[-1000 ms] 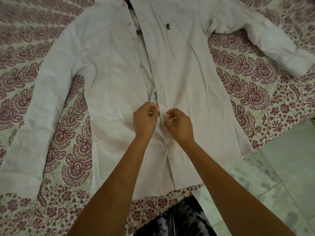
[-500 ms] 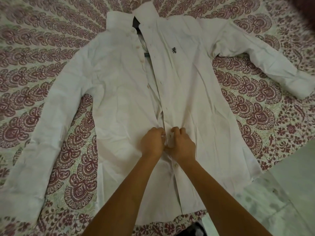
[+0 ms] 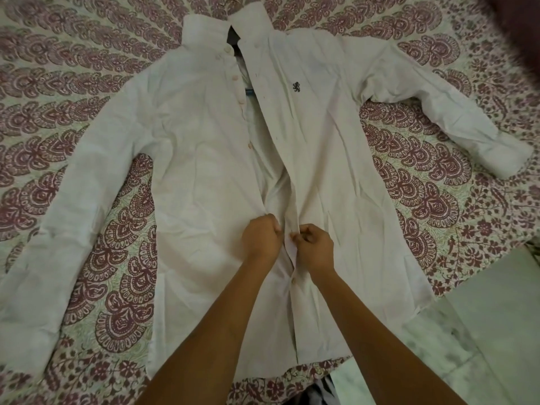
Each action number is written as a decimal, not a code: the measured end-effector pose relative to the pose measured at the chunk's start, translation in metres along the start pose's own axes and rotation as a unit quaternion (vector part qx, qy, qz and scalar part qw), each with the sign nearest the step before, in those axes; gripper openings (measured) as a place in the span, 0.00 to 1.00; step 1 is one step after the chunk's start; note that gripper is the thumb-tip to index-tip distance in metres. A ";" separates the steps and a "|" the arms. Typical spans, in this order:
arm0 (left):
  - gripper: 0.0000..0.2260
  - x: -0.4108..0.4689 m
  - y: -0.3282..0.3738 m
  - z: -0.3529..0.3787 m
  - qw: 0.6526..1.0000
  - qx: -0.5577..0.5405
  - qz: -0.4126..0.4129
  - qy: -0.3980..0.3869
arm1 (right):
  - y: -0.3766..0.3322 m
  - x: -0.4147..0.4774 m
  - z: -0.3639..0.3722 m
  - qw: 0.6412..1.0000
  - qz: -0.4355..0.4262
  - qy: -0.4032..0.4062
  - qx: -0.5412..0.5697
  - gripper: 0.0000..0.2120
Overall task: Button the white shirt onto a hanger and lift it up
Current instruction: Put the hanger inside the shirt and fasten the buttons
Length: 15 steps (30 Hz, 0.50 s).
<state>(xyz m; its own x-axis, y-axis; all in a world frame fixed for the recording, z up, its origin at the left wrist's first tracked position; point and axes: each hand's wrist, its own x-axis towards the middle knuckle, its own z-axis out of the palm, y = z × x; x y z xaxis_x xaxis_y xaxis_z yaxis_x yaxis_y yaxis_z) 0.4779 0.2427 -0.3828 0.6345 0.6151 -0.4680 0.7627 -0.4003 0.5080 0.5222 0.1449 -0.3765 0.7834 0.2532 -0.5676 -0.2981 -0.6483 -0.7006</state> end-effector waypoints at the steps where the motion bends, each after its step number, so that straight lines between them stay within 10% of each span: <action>1: 0.04 -0.001 0.000 0.000 0.999 -0.049 -0.016 0.012 | 0.000 0.000 0.000 1.000 0.000 -0.006 0.005 0.05; 15: 0.02 -0.019 0.004 -0.003 0.959 -0.276 -0.065 0.001 | 0.007 -0.002 -0.001 0.994 0.007 -0.036 0.105 0.04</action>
<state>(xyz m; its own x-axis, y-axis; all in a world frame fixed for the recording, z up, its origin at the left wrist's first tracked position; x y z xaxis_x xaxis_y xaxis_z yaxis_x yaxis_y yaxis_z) 0.4684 0.2316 -0.3698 0.5381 0.6365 -0.5525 0.6524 0.1004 0.7512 0.5190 0.1395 -0.3796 0.7396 0.3016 -0.6016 -0.4212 -0.4898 -0.7634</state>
